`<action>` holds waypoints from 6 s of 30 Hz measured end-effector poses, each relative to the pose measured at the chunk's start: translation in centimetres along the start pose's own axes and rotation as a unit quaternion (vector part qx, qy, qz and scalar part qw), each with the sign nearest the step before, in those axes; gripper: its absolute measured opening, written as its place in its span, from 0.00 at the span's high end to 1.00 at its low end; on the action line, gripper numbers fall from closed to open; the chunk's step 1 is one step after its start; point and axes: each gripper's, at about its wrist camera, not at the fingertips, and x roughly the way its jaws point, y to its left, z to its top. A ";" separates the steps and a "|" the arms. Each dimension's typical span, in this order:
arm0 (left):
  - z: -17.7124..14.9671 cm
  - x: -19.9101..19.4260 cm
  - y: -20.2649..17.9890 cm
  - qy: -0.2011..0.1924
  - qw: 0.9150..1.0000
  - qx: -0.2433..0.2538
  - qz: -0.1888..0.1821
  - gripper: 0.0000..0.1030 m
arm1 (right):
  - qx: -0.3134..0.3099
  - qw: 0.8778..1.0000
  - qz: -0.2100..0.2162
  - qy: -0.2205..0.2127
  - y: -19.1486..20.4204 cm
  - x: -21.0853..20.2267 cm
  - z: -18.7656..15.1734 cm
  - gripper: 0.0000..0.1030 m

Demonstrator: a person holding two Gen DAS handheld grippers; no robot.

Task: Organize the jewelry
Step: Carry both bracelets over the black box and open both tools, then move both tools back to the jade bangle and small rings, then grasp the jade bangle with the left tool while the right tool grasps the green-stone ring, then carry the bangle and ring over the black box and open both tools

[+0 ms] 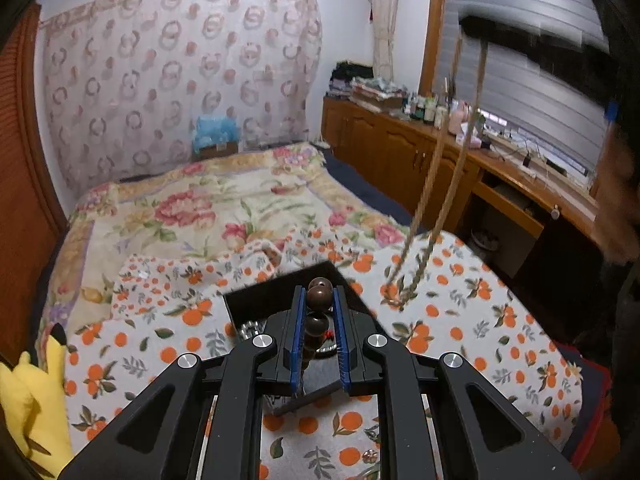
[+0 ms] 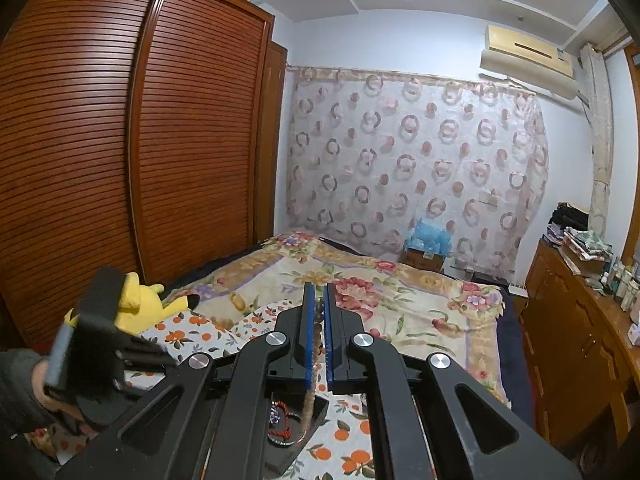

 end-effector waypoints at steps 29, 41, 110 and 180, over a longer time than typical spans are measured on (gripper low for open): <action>-6.5 1.7 2.1 0.043 0.997 -0.042 0.042 0.60 | 0.032 0.987 0.061 0.147 3.4 12.3 -10.7 0.94; -10.9 0.8 0.8 0.064 0.995 -0.054 0.047 0.48 | 0.047 0.987 0.049 0.143 3.4 9.5 -13.1 0.80; -14.4 -1.3 -1.2 0.075 0.995 -0.032 0.051 0.33 | -0.071 0.953 0.103 0.274 12.0 7.4 -24.2 0.90; -2.0 6.4 2.8 0.038 0.997 -0.013 0.070 0.33 | 0.037 0.986 0.040 0.156 2.5 9.5 -15.1 0.92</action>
